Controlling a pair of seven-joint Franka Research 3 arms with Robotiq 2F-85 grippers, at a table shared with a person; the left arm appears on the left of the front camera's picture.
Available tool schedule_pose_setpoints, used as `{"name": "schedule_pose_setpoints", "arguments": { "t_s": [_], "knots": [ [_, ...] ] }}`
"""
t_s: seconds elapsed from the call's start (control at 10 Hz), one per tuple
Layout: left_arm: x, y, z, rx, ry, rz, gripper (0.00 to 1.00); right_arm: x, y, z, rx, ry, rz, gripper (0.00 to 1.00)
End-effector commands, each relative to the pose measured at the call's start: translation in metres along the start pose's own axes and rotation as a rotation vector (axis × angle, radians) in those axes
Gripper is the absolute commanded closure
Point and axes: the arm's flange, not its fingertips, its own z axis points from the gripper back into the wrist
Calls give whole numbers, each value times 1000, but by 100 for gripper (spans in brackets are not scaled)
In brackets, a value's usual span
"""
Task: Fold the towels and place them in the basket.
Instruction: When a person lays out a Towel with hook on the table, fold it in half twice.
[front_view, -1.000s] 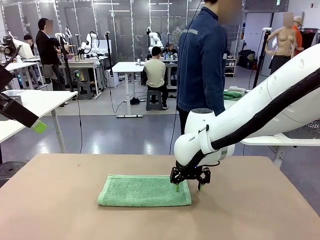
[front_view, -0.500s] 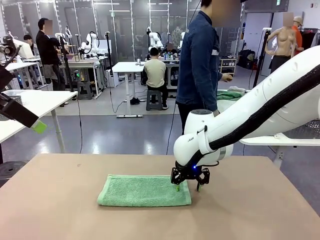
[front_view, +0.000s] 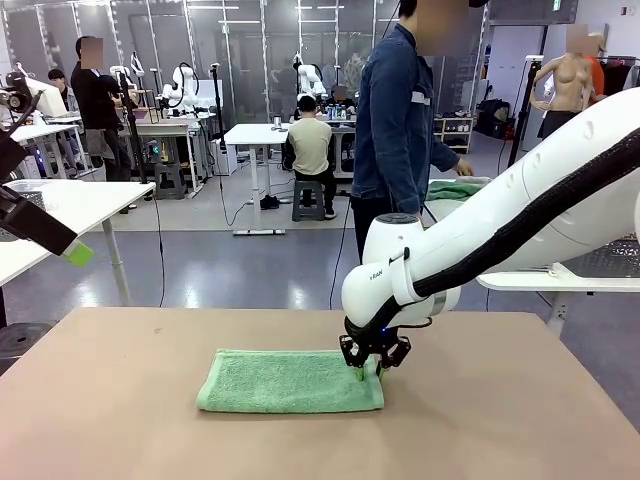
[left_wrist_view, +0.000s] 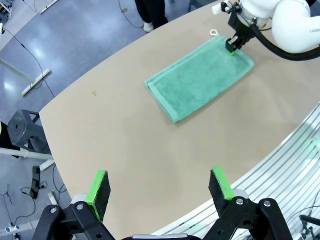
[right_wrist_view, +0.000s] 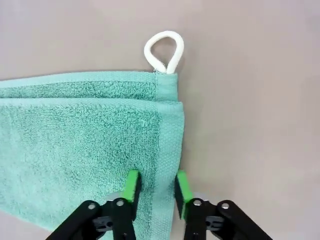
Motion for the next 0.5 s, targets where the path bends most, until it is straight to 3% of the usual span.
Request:
{"name": "schedule_pose_setpoints", "arguments": {
  "t_s": [0.0,0.4],
  "knots": [
    [1,1,-1,5,-6,10,0,-4,-2,-18,-44,8,-40,100],
    [1,1,-1,5,-6,10,0,-5,-4,-11,-46,1,-41,100]
  ]
}}
